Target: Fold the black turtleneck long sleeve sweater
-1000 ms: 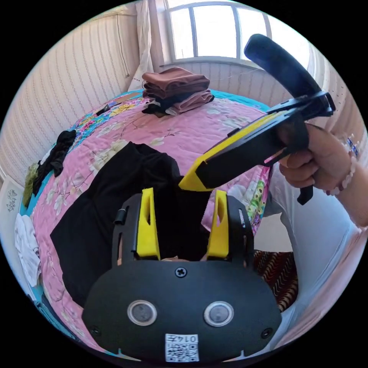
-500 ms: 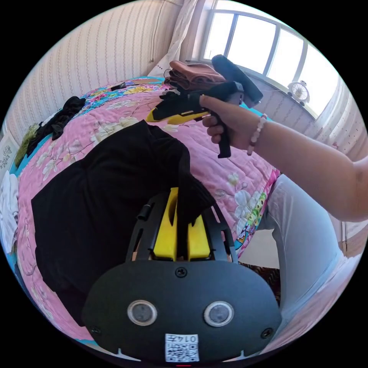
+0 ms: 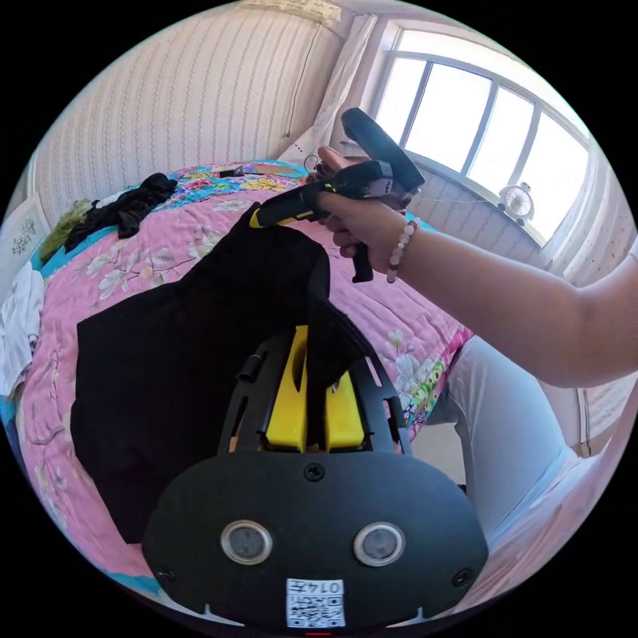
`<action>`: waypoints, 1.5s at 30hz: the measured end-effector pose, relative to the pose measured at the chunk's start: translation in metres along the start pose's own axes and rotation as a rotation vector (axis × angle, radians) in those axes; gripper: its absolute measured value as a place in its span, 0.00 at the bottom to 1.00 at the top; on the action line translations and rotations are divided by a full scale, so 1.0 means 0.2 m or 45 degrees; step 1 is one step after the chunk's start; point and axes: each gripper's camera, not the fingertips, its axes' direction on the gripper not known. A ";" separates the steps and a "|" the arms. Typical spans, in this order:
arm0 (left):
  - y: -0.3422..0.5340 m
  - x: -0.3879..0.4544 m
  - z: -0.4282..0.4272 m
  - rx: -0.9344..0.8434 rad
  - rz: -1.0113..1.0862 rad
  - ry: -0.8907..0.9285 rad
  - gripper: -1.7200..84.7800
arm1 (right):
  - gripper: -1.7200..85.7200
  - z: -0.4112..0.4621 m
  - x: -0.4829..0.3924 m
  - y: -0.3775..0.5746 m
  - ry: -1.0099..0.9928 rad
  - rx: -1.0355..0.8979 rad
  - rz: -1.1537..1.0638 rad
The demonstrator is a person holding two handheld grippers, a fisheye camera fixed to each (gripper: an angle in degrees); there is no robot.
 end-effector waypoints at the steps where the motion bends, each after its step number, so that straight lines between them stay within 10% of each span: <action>1: 0.02 -0.03 -0.06 0.033 -0.017 -0.004 0.01 | 0.04 0.00 -0.08 -0.05 0.027 -0.008 -0.046; 23: 0.52 -0.71 -0.84 0.305 -0.524 -0.250 0.01 | 0.06 0.74 -1.46 -0.68 0.144 -0.226 -0.593; 37: 0.80 -0.91 -1.09 0.005 -0.814 -0.325 0.01 | 0.12 1.04 -1.73 -0.95 0.097 -0.268 -0.740; 45: 0.75 -0.97 -1.15 0.252 -0.800 -0.276 0.09 | 0.21 1.40 -1.82 -1.02 0.018 -0.587 -0.883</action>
